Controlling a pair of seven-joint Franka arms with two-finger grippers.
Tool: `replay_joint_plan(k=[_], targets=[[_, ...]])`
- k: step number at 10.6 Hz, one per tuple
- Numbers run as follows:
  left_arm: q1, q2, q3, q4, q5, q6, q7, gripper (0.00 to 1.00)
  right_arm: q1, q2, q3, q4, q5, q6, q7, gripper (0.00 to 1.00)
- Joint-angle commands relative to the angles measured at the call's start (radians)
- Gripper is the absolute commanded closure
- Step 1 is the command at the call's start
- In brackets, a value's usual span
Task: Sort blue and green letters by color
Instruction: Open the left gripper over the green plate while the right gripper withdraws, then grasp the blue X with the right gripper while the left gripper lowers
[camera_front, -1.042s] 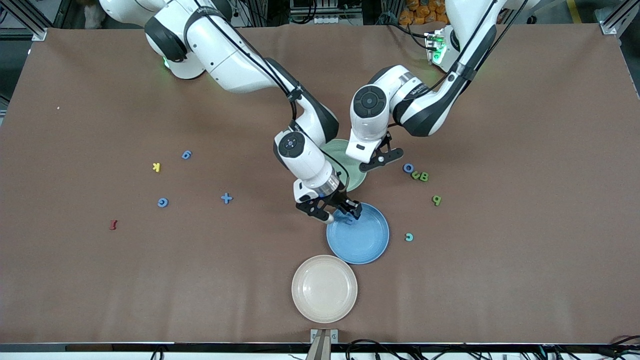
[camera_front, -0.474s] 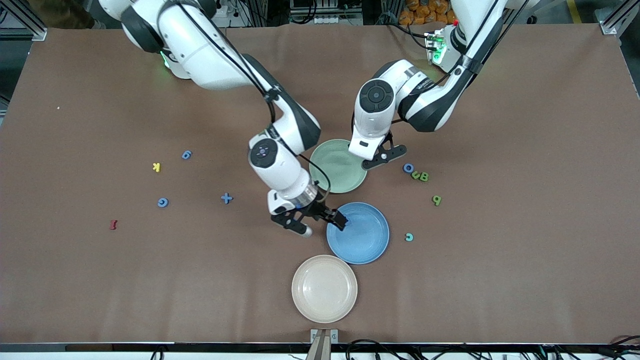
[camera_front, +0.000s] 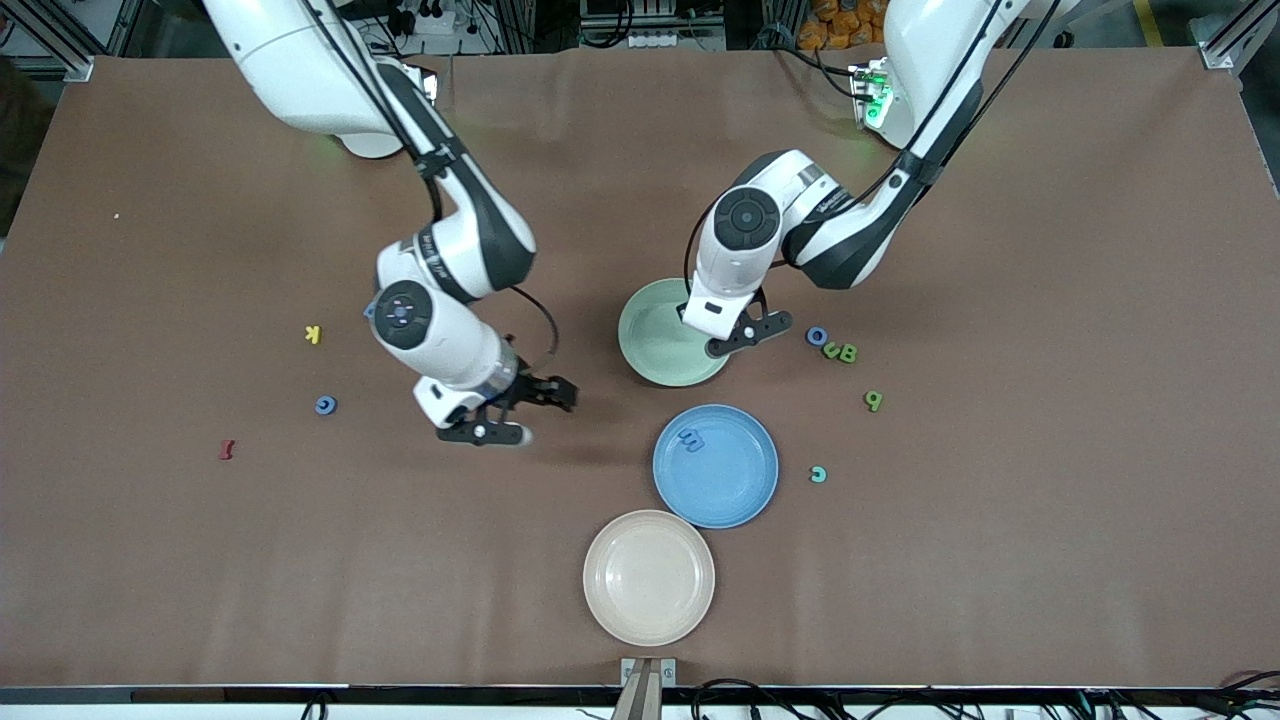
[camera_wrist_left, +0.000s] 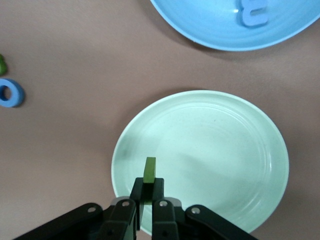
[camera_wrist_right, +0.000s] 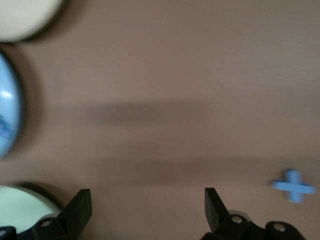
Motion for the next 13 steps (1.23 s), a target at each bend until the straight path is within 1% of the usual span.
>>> replay_joint_plan(k=[1,2,3,4,5,6,7,8,9,10,11,12,13], targets=[[-0.022,0.056,-0.003,0.043,-0.022,-0.002,-0.002,0.22,-0.089,-0.212,0.015,-0.321,-0.073,0.048,-0.274,0.0],[-0.024,0.061,-0.003,0.037,-0.021,-0.008,-0.002,0.0,-0.108,-0.229,0.013,-0.334,-0.17,0.04,-0.293,0.0],[-0.021,0.058,-0.003,0.031,-0.021,-0.026,-0.002,0.0,-0.114,-0.229,0.013,-0.332,-0.305,0.037,-0.294,0.0],[-0.012,0.048,-0.003,0.034,-0.021,-0.067,0.0,0.0,-0.112,-0.22,0.015,-0.328,-0.378,0.043,-0.294,0.02],[0.002,0.027,-0.001,0.032,-0.021,-0.106,0.001,0.0,-0.118,-0.208,0.016,-0.323,-0.412,0.043,-0.31,0.07],[0.051,0.004,0.0,0.034,-0.011,-0.156,0.016,0.0,-0.126,-0.193,0.016,-0.32,-0.423,0.046,-0.365,0.17],[0.118,-0.016,0.002,0.038,0.01,-0.167,0.03,0.0,-0.144,-0.168,0.018,-0.319,-0.42,0.074,-0.391,0.21],[0.205,-0.03,-0.001,0.038,0.056,-0.167,0.091,0.0,-0.154,-0.139,0.018,-0.319,-0.412,0.106,-0.395,0.26],[0.273,-0.036,-0.001,0.037,0.082,-0.167,0.16,0.0,-0.178,-0.116,0.027,-0.314,-0.411,0.114,-0.395,0.28],[0.331,-0.042,-0.001,0.032,0.113,-0.166,0.235,0.0,-0.209,-0.097,0.06,-0.308,-0.409,0.115,-0.395,0.29],[0.4,-0.042,-0.006,0.029,0.13,-0.166,0.324,0.0,-0.22,-0.079,0.079,-0.306,-0.405,0.13,-0.393,0.31],[0.442,-0.044,-0.006,0.014,0.133,-0.154,0.398,0.0,-0.22,-0.064,0.084,-0.309,-0.38,0.167,-0.392,0.31],[0.48,-0.044,-0.006,-0.005,0.151,-0.123,0.443,0.0,-0.22,-0.05,0.084,-0.309,-0.374,0.172,-0.392,0.31]])
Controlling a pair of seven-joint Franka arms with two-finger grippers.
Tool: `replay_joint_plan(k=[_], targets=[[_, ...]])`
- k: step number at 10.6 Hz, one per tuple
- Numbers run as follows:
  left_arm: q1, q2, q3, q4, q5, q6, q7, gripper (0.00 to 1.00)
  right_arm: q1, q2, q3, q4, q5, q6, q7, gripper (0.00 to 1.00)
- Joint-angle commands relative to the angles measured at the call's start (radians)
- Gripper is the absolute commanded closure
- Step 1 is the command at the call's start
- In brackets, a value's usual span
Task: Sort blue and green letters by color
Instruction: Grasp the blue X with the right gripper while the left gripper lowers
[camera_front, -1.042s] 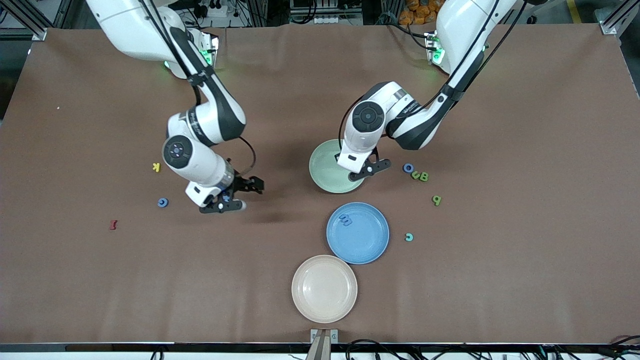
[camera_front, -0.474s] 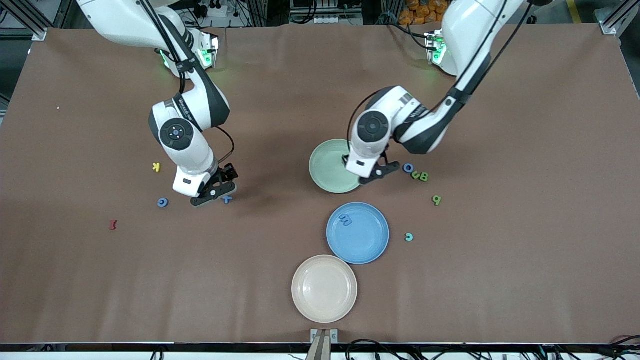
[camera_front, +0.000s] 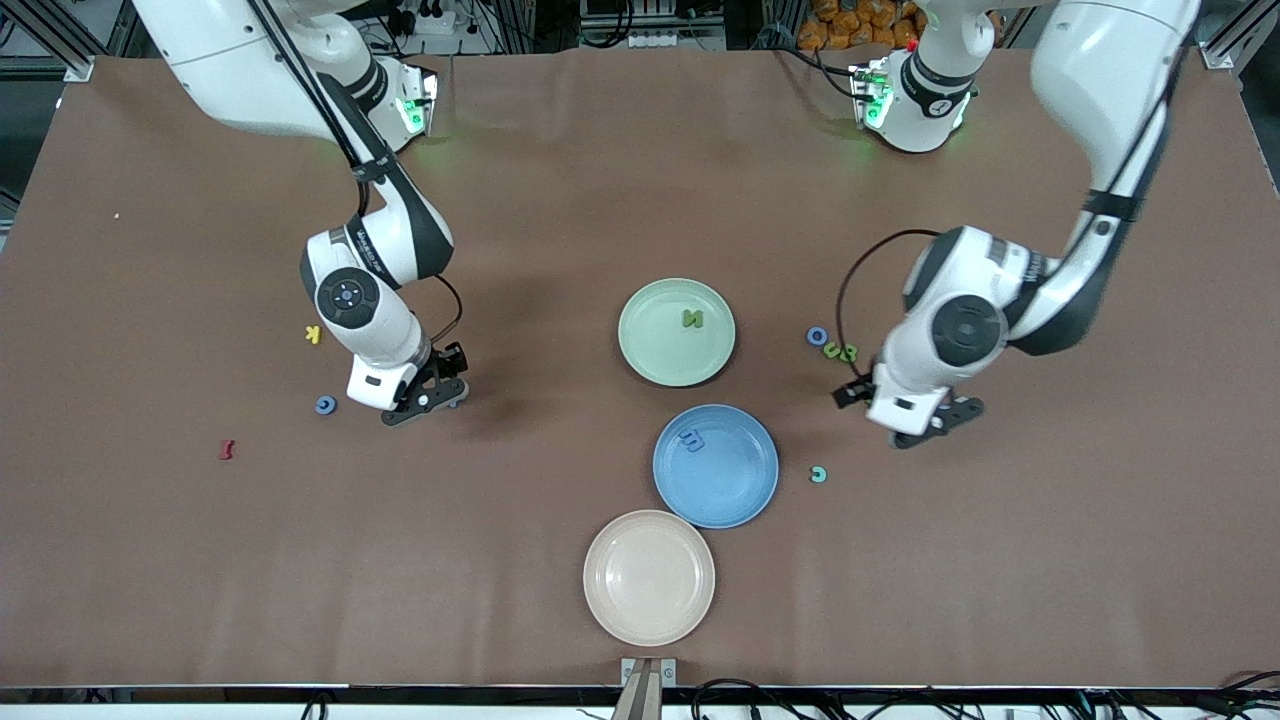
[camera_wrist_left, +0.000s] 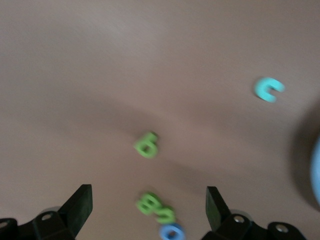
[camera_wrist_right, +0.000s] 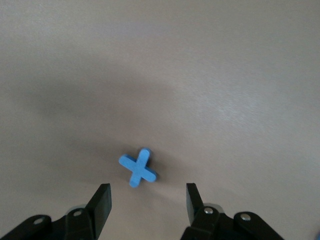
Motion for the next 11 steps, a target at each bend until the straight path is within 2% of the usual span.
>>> replay_joint_plan(k=[1,4,5,7,8,11], targets=[[0.085,-0.02,-0.017,-0.082,0.078,0.084,0.106,0.0,-0.026,0.037,0.034,0.009,0.018,0.03,-0.007,0.31],[0.087,-0.089,-0.019,-0.237,0.147,0.213,0.249,0.0,-0.019,0.077,0.034,0.015,0.026,0.088,-0.002,0.36],[0.087,-0.111,-0.019,-0.28,0.147,0.253,0.332,0.0,-0.018,0.083,0.034,0.026,0.026,0.088,-0.002,0.45],[0.085,-0.12,-0.02,-0.299,0.151,0.26,0.536,0.0,-0.018,0.086,0.034,0.028,0.026,0.09,-0.002,0.61],[0.087,-0.11,-0.022,-0.306,0.151,0.307,0.619,0.0,-0.018,0.089,0.034,0.028,0.026,0.091,-0.002,0.69],[0.084,-0.024,-0.023,-0.317,0.176,0.459,0.684,0.0,-0.004,0.089,0.034,0.048,0.029,0.088,0.008,0.93]])
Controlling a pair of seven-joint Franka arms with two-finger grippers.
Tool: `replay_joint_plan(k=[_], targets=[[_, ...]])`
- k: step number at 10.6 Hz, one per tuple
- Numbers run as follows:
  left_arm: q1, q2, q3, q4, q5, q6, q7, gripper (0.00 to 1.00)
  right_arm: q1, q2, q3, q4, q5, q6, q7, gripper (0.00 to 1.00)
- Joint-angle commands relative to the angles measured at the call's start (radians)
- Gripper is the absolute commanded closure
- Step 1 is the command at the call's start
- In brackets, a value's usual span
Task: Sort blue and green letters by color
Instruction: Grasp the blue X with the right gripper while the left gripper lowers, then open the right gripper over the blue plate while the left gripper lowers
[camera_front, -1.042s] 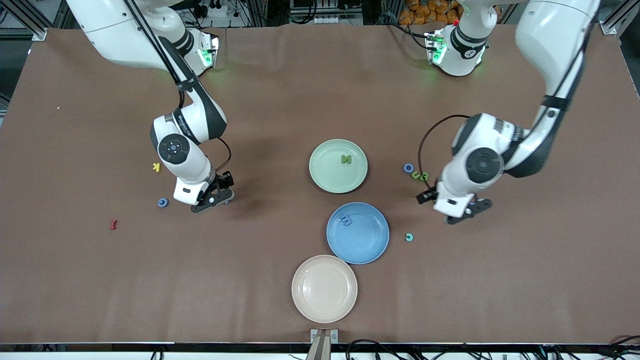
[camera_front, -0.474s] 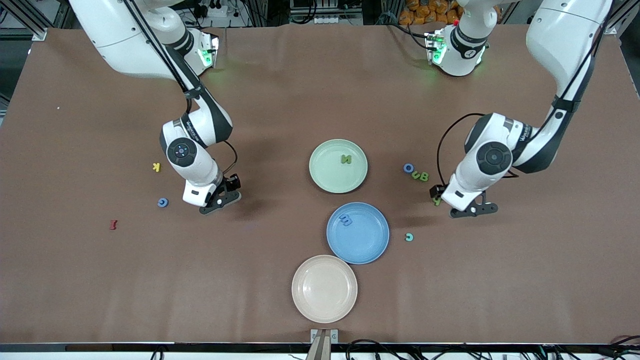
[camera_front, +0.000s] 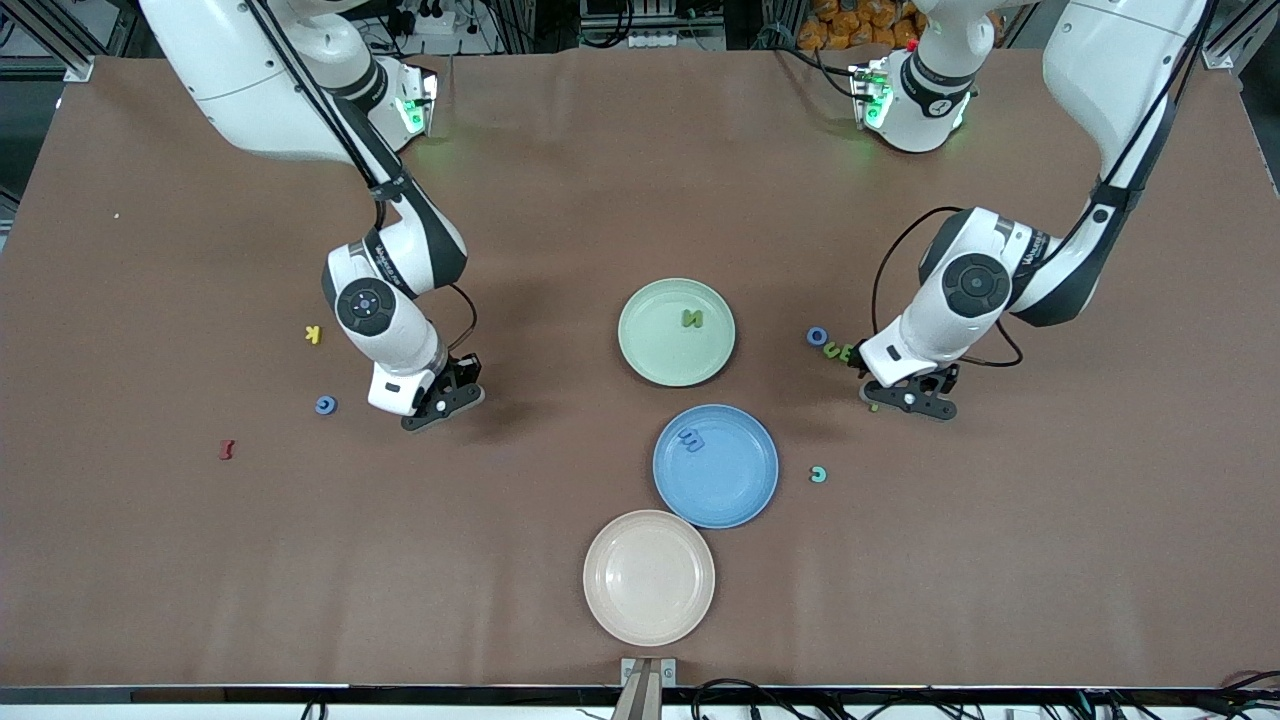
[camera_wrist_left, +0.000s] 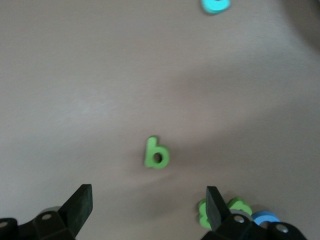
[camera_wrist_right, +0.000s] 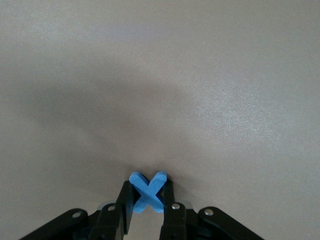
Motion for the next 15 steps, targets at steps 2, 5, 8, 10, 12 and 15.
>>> replay_joint_plan(k=[2,5,8,10,12,15], targets=[[0.067,0.087,-0.006,-0.013,0.101,0.101,0.137,0.0,0.041,0.016,0.023,0.081,0.159,-0.013,0.092,0.97],[0.105,0.107,-0.006,-0.006,0.101,0.101,0.252,0.0,0.148,0.049,0.032,0.208,0.431,-0.045,0.195,0.97],[0.051,0.111,-0.006,0.005,0.092,0.101,0.185,0.0,0.28,0.142,0.03,0.4,0.441,-0.045,0.544,0.96],[0.033,0.111,-0.004,0.003,0.098,0.099,0.163,0.0,0.346,0.237,0.03,0.549,0.44,-0.036,0.762,0.95],[0.029,0.113,-0.004,0.003,0.101,0.099,0.164,0.0,0.401,0.366,0.03,0.746,0.438,-0.028,0.938,0.93],[0.03,0.125,-0.003,0.011,0.101,0.099,0.17,0.0,0.423,0.492,0.04,0.887,0.441,0.108,1.027,0.89]])
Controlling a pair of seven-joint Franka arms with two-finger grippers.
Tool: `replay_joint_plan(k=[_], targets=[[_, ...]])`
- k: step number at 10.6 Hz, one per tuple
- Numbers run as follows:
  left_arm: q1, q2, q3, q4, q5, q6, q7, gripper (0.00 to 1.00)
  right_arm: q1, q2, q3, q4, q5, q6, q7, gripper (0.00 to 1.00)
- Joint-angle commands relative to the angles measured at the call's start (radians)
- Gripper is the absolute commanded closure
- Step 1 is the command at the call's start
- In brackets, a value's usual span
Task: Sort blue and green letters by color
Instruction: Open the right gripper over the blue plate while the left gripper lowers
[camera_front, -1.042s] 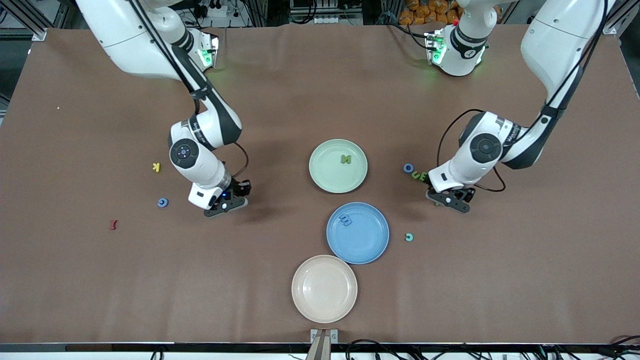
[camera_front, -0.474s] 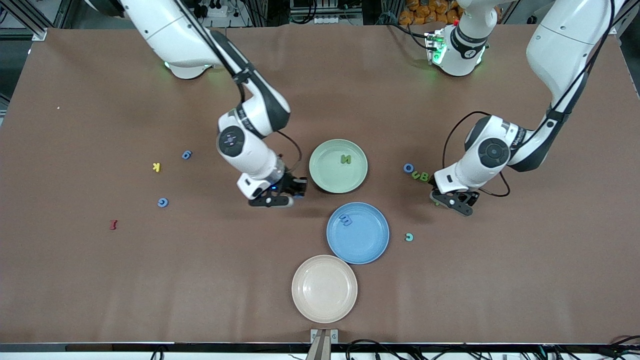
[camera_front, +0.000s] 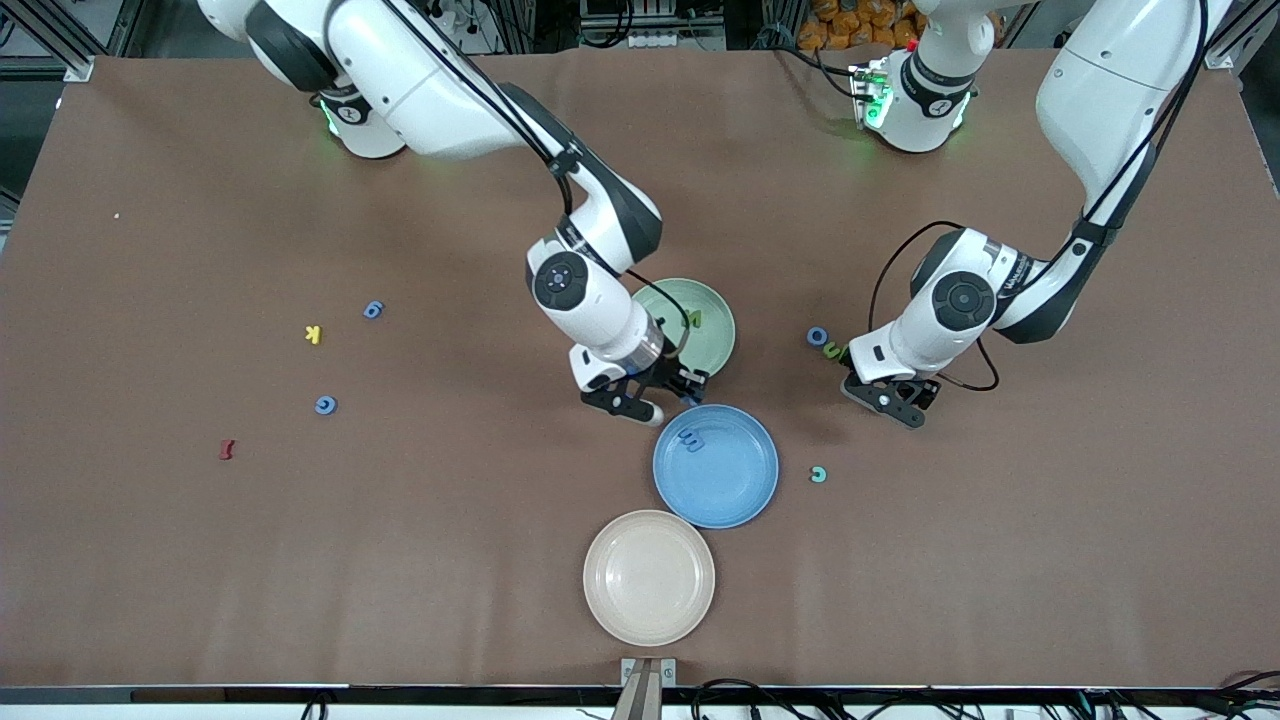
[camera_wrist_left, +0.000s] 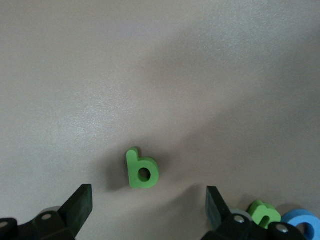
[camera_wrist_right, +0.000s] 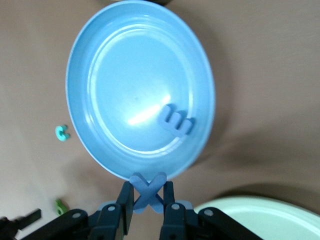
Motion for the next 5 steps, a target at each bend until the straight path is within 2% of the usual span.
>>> replay_joint_plan(k=[1,2,3,4,5], targets=[[0.004,0.02,-0.001,0.016,0.03,0.007,-0.016,0.0,0.002,0.15,0.03,0.176,0.016,0.109,0.05,0.88],[0.013,0.02,0.0,0.016,0.031,0.007,-0.009,0.0,0.002,0.187,0.035,0.223,0.016,0.113,0.043,0.87],[0.017,0.031,0.002,0.019,0.052,0.007,-0.01,0.0,-0.003,0.211,0.051,0.256,0.016,0.122,0.041,0.75],[0.019,0.036,0.002,0.027,0.056,0.007,-0.016,0.0,-0.003,0.211,0.055,0.253,0.016,0.126,0.041,0.36],[0.019,0.036,0.002,0.027,0.056,0.007,-0.018,0.0,-0.003,0.211,0.055,0.248,0.016,0.127,0.043,0.0]])
